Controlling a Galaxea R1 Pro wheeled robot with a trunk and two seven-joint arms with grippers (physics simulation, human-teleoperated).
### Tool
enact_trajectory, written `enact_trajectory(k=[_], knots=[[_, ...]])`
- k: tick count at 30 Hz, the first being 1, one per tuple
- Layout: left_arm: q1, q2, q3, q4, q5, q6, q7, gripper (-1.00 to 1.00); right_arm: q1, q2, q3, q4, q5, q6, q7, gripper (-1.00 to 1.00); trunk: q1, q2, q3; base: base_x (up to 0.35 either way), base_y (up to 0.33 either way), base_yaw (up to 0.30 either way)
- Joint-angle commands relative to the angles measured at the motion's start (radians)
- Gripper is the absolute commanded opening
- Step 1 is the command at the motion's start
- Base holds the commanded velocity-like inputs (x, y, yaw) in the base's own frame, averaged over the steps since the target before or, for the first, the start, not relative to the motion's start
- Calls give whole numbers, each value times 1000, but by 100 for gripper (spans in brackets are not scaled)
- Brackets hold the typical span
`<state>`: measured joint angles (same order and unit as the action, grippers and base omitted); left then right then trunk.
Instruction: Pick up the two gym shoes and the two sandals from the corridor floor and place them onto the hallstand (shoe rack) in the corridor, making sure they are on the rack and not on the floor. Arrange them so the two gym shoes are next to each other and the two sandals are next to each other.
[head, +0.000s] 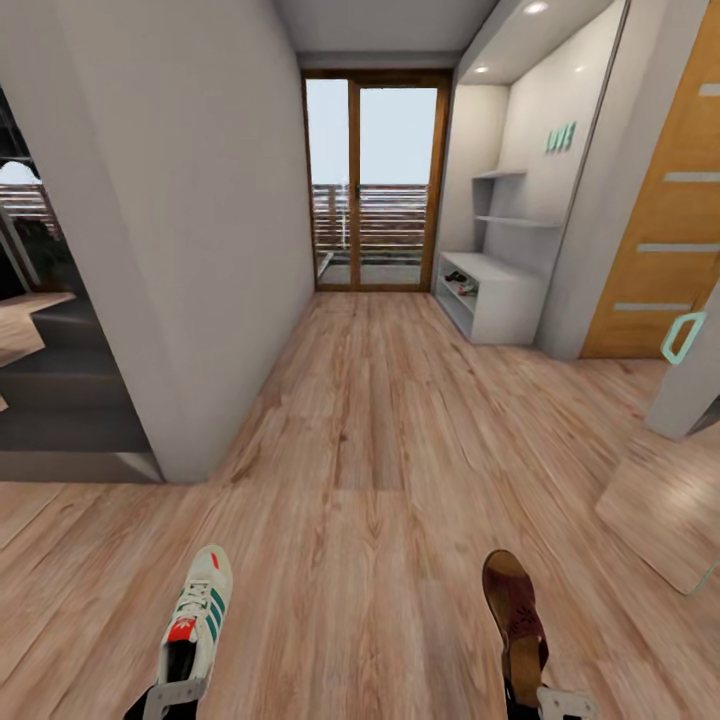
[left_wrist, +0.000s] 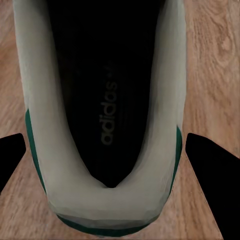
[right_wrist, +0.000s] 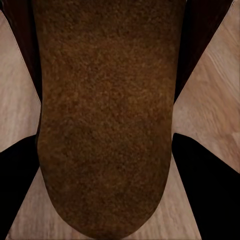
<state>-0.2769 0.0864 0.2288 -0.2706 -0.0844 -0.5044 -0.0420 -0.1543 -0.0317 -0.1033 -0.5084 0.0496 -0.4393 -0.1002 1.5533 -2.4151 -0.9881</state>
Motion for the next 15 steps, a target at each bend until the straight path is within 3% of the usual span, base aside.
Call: enact_trajectory(k=[1, 15], knots=[[-1, 0, 9, 1, -8, -3, -4, -100, -1, 0, -1, 1, 5, -3, -4, -100, 0, 0, -1, 338, 0, 0], [-1, 1, 9, 1, -6, -3, -4, -100, -1, 1, -1, 2, 4, -3, -4, -100, 0, 0, -1, 338, 0, 0]])
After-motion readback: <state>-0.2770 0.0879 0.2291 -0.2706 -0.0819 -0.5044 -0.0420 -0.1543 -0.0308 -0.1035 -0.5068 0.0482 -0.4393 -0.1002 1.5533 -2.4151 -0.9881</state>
